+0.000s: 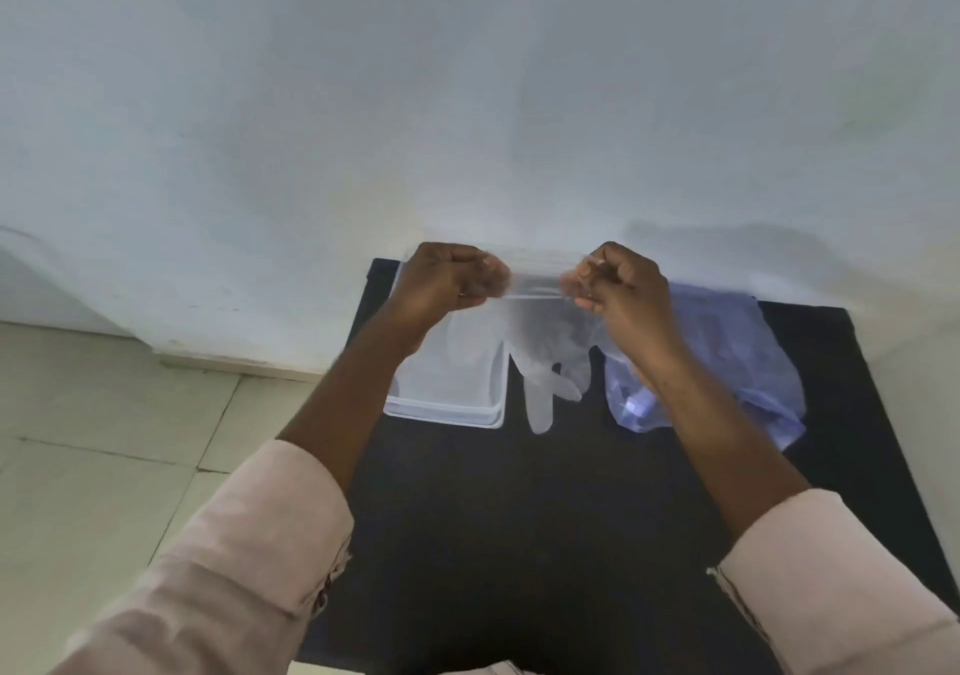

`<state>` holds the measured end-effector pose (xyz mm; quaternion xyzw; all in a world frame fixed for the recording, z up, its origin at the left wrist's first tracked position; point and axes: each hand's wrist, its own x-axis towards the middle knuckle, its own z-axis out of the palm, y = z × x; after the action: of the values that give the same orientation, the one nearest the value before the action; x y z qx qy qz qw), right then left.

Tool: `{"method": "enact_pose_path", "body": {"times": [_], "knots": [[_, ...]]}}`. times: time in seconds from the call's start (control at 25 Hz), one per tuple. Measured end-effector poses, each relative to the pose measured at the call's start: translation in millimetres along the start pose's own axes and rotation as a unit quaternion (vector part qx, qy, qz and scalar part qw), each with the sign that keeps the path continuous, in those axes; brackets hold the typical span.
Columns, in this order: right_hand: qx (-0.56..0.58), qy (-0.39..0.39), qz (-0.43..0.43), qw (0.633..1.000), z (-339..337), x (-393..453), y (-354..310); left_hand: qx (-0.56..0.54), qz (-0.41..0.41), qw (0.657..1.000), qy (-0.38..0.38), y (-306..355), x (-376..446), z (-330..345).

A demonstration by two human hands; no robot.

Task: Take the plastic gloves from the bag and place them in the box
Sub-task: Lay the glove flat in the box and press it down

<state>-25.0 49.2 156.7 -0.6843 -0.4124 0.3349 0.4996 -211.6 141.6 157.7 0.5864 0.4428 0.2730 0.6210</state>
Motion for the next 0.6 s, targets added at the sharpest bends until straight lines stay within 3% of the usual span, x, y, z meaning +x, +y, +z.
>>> {"method": "enact_pose_path", "body": {"times": [0.4, 0.52, 0.6], "knots": [[-0.095, 0.013, 0.0, 0.995, 114, 124, -29, 0.035, -0.002, 0.997, 0.073, 4, 104, -105], [-0.107, 0.04, -0.079, 0.99, 125, 139, -42, 0.038, 0.037, 0.994, 0.091, 14, 125, -118], [-0.099, 0.078, -0.161, 0.979, 126, 138, -47, 0.035, 0.109, 0.987, 0.111, 22, 127, -121]]}}
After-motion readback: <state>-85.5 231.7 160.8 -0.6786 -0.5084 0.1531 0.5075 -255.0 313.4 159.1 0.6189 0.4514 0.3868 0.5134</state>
